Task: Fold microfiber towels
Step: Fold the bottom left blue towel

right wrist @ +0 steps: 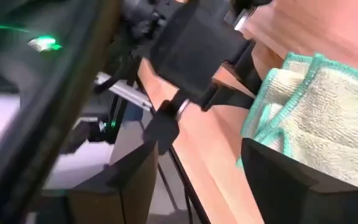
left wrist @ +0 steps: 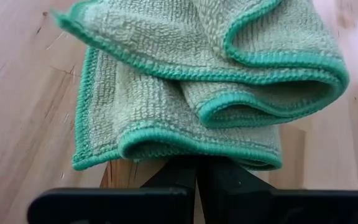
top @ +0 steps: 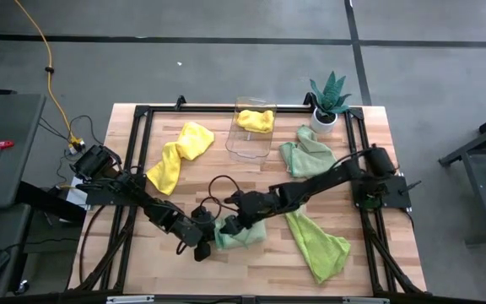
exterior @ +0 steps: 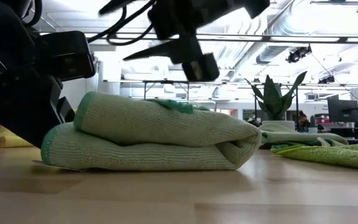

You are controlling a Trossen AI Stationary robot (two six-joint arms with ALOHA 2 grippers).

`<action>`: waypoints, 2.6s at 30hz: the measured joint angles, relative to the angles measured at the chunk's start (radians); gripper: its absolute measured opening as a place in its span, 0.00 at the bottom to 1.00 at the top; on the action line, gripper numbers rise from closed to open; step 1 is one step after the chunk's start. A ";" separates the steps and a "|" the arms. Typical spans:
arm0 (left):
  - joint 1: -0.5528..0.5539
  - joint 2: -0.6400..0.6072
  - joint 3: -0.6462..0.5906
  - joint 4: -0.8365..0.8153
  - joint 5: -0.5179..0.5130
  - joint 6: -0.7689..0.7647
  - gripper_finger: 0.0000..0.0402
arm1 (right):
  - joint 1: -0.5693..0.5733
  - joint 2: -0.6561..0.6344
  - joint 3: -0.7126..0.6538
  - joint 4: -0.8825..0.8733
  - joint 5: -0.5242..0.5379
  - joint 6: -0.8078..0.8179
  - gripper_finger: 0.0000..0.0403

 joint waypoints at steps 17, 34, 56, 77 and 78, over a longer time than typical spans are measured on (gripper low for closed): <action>0.000 0.000 0.000 -0.001 0.005 -0.004 0.00 | 0.102 -0.139 -0.039 -0.592 0.157 -0.505 0.28; -0.001 0.000 0.000 -0.002 -0.015 -0.027 0.00 | 0.062 -0.047 -0.042 -0.468 0.250 -0.483 0.02; 0.000 -0.004 0.000 -0.007 0.003 -0.014 0.00 | -0.041 -0.129 -0.041 -0.257 0.236 -0.520 0.00; -0.005 -0.191 0.000 -0.189 0.090 0.096 0.00 | 0.021 -0.148 -0.040 -0.629 0.126 -0.640 0.00; -0.007 -0.220 0.000 -0.212 0.075 0.102 0.00 | 0.021 -0.157 -0.040 -0.647 0.127 -0.648 0.00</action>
